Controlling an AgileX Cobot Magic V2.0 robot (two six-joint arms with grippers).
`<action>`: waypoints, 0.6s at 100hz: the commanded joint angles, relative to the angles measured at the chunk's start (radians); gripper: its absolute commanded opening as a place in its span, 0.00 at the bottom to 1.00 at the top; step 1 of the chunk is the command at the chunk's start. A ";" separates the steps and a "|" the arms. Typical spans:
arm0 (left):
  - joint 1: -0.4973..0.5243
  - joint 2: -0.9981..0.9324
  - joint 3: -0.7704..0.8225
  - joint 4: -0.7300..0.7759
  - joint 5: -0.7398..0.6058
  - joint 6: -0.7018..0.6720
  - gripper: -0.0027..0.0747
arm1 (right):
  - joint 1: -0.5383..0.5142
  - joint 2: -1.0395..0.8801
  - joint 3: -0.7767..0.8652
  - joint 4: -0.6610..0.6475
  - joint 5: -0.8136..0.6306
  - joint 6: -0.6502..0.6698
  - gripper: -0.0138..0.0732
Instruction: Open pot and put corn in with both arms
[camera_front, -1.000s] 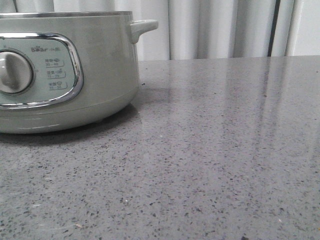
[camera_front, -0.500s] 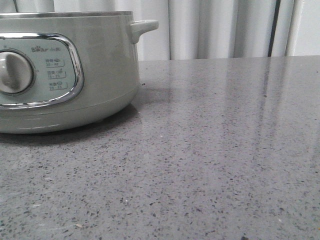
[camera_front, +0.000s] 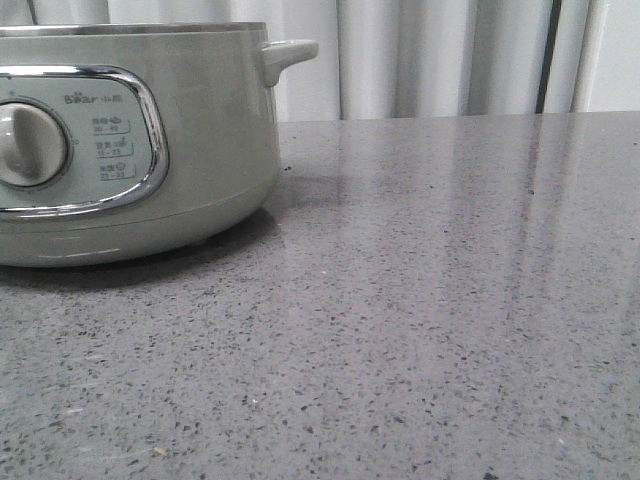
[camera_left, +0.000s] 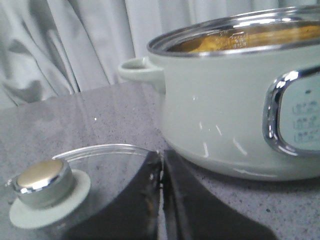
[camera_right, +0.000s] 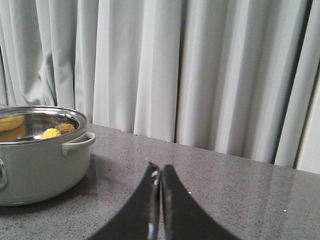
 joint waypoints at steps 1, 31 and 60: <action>-0.009 -0.015 0.043 0.100 -0.103 -0.169 0.01 | -0.005 0.002 -0.019 -0.028 -0.077 -0.001 0.11; -0.009 -0.053 0.090 0.024 0.142 -0.171 0.01 | -0.005 0.002 -0.019 -0.028 -0.077 -0.001 0.11; -0.009 -0.075 0.090 0.024 0.144 -0.171 0.01 | -0.005 0.002 -0.019 -0.028 -0.077 -0.001 0.11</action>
